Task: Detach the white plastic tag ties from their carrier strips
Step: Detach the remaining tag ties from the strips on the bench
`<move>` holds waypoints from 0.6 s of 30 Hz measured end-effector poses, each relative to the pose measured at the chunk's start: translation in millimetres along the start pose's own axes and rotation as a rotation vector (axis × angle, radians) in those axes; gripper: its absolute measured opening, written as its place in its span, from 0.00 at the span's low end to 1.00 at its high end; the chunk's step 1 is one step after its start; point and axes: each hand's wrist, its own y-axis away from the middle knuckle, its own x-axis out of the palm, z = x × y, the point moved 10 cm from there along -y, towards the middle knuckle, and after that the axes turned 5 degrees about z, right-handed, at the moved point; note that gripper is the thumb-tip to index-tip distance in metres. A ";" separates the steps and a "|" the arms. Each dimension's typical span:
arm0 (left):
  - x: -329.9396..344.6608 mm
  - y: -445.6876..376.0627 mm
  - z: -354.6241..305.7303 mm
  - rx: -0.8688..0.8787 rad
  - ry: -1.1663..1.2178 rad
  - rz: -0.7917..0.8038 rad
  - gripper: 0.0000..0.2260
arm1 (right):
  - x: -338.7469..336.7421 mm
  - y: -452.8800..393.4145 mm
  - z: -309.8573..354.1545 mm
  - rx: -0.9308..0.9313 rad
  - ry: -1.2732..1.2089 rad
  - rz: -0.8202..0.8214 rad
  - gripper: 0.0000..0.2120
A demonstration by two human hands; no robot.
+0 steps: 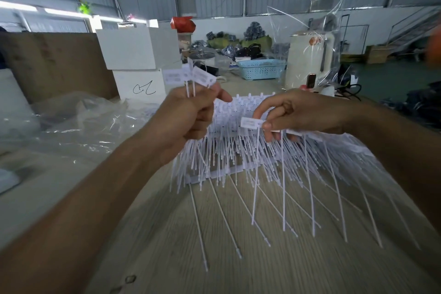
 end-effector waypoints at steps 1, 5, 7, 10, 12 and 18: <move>0.4 0.4 3.0 -0.005 -0.015 -0.011 0.11 | -1.9 -0.3 1.7 -0.016 -0.056 -0.013 0.14; 20.2 2.1 14.0 0.002 -0.095 0.035 0.08 | 0.2 -1.9 14.6 -0.103 -0.194 -0.006 0.13; 32.8 3.7 10.2 0.065 -0.104 0.080 0.04 | 4.9 -3.3 21.5 -0.144 -0.250 0.006 0.11; 35.0 5.9 1.4 0.151 -0.102 0.048 0.03 | 8.6 -4.7 29.2 -0.192 -0.331 0.000 0.11; 33.1 7.3 -2.5 0.180 -0.119 0.021 0.04 | 9.2 -4.7 29.6 -0.177 -0.329 -0.001 0.10; 30.0 10.3 -5.8 0.191 -0.215 -0.059 0.07 | 21.5 2.0 33.6 -0.122 -0.137 0.156 0.09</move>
